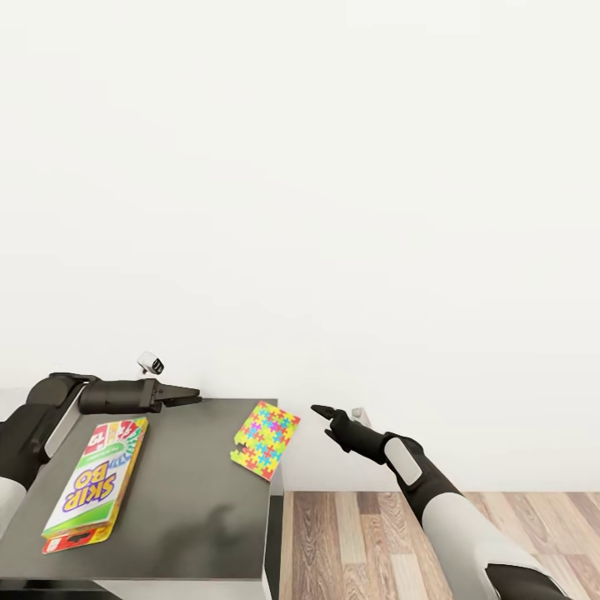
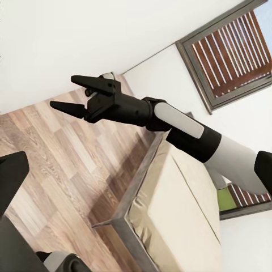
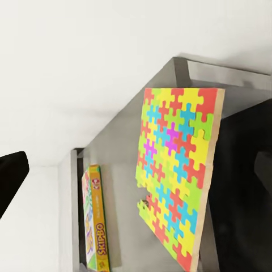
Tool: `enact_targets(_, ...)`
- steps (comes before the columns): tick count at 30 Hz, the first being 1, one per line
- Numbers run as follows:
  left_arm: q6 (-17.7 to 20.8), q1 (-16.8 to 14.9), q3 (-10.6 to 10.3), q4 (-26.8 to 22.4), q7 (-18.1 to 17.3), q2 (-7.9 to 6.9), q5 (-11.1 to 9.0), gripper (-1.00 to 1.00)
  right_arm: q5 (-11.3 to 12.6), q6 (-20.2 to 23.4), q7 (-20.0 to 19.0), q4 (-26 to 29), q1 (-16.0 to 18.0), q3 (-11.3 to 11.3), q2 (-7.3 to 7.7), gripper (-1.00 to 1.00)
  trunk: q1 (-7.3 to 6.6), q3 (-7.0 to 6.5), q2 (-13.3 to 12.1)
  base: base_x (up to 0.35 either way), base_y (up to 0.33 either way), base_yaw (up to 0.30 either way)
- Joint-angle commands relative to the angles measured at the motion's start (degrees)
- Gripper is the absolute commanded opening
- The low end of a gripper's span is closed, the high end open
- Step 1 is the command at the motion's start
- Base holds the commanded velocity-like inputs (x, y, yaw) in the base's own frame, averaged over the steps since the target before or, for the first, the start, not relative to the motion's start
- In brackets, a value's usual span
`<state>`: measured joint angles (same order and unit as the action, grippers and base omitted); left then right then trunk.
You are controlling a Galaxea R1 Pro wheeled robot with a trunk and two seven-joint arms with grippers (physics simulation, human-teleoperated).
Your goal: Put all the toys in the child's room - the three board games (two on the bed and one on the table), the two jigsaw puzzles on the table, and the tennis ball on the table - inside the toy box on the table in the child's room.
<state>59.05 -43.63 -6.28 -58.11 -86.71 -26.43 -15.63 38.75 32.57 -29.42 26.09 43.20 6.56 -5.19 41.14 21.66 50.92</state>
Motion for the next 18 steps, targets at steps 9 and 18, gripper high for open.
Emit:
enact_targets(9, 0.62, 0.0, -0.21, -0.91, -0.23, -0.06, -0.1, 1.0, 0.19, 0.48, -0.02, 0.01, 0.04, 0.39, -0.27, 1.0, 1.99, 1.69, 3.68, 0.0, 0.0, 0.0)
enact_targets(18, 0.95, 2.98, -0.18, -8.89, -1.09, -0.32, -0.15, 1.0, 0.19, 0.48, -0.02, 0.01, 0.04, 0.39, -0.26, 1.0, 3.97, 3.31, 7.29, 0.0, 0.0, 0.0)
